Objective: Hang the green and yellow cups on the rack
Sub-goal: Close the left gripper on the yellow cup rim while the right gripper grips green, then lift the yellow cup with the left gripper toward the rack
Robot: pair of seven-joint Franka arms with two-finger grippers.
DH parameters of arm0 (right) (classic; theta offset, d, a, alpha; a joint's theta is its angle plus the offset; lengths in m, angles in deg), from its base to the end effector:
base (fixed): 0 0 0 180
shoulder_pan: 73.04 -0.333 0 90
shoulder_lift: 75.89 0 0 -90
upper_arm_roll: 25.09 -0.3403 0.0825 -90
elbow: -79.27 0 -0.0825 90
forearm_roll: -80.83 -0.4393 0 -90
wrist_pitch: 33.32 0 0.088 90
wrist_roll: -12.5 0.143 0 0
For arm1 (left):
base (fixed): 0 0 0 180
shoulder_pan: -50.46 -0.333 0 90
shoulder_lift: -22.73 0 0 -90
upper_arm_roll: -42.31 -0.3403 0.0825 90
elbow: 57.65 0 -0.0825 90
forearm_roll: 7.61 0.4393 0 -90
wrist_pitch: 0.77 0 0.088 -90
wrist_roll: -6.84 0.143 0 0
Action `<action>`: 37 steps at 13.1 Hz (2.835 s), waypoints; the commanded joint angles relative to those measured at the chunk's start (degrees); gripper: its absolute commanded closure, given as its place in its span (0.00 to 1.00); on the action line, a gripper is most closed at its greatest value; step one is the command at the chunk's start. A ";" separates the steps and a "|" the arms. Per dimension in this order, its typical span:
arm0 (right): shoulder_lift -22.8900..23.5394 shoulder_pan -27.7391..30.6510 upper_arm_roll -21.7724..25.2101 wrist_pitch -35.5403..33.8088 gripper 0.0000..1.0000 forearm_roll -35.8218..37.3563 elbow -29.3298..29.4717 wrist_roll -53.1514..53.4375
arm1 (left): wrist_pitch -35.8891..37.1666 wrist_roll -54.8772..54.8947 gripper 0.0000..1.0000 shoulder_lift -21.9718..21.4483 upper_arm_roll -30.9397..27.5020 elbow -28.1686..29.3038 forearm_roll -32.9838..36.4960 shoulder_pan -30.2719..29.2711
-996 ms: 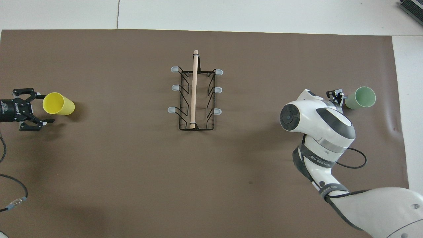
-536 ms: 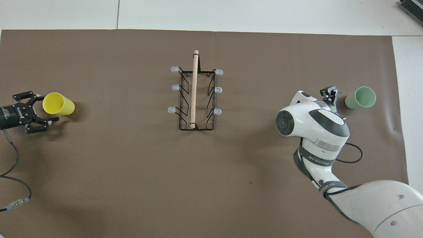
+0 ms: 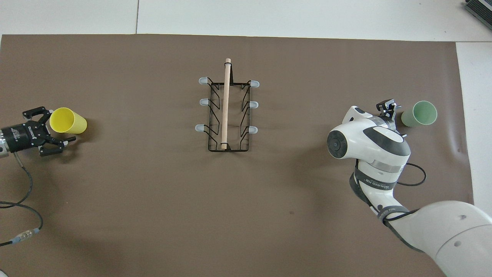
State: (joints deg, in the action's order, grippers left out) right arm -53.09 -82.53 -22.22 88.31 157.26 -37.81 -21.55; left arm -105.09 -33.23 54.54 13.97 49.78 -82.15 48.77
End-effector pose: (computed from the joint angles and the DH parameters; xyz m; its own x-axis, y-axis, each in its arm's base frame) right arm 0.6417 0.0005 0.2076 0.0518 0.5477 -0.8350 0.9574 0.2105 0.1975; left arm 0.6288 0.2196 0.1999 -0.1617 0.5618 -0.8113 0.9233 0.3763 0.0765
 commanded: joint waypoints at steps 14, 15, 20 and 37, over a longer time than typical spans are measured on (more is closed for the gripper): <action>0.31 4.92 -0.32 4.93 0.00 14.53 -3.07 5.40 | -1.59 3.94 1.00 -3.07 -0.31 0.60 -2.45 3.53; 0.31 5.18 -0.32 4.93 0.00 14.62 -3.07 5.48 | -1.68 4.21 1.00 -3.33 -0.31 -0.19 -2.02 3.53; 0.31 5.62 -0.32 5.02 0.00 14.97 -3.07 5.84 | -2.82 3.42 1.00 -3.51 -0.05 -8.87 4.03 4.76; 0.40 8.61 -0.32 7.92 0.18 21.39 -4.03 8.03 | -11.26 -9.24 1.00 -22.30 22.35 -13.91 63.45 8.19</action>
State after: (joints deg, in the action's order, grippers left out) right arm -52.37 -74.83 -22.20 95.17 175.56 -41.12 -15.33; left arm -115.13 -42.05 35.13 34.03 33.22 -21.94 57.59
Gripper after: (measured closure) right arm 0.070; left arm 0.326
